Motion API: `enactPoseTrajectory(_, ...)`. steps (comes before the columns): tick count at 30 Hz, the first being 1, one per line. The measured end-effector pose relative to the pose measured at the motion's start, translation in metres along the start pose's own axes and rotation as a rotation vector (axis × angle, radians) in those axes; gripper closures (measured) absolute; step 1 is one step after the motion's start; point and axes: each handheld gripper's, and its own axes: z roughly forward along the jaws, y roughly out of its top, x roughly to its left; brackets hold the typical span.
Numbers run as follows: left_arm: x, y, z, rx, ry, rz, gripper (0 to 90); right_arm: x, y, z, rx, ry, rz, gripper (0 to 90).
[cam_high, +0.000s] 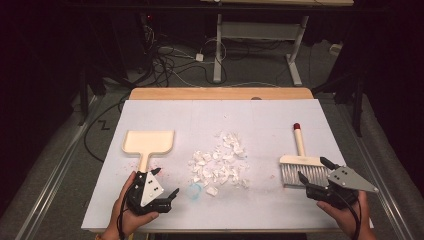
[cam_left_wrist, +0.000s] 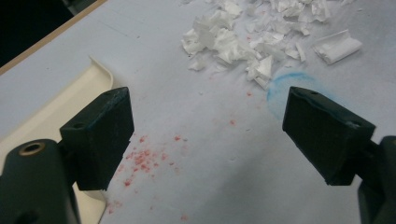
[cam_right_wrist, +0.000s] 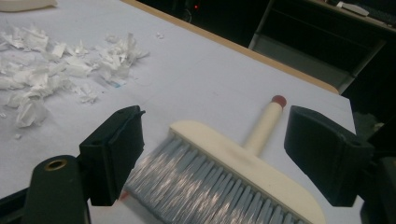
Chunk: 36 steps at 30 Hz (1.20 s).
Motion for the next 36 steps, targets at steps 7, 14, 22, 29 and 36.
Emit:
enactPoseTrajectory(7, 0.0, -0.002, 0.001, 0.006, -0.006, -0.002, 15.6, 0.001, 0.001, -0.002, -0.011, -0.018, -0.02, 18.8)
enactPoseTrajectory(14, -0.003, -0.005, -0.003, 0.011, -0.009, -0.003, 15.6, 0.004, 0.006, -0.004, -0.02, -0.023, -0.035, 18.9)
enactPoseTrajectory(22, -0.005, -0.005, 0.001, 0.031, -0.013, 0.002, 15.6, -0.007, 0.009, 0.005, 0.009, -0.05, -0.018, 18.9)
enactPoseTrajectory(29, -0.007, -0.006, 0.004, 0.045, -0.023, 0.009, 15.6, -0.026, 0.013, 0.023, 0.083, -0.079, 0.038, 19.0)
enactPoseTrajectory(36, -0.007, -0.006, 0.003, 0.044, -0.024, 0.004, 15.6, -0.061, 0.031, 0.062, 0.233, -0.042, 0.167, 19.8)
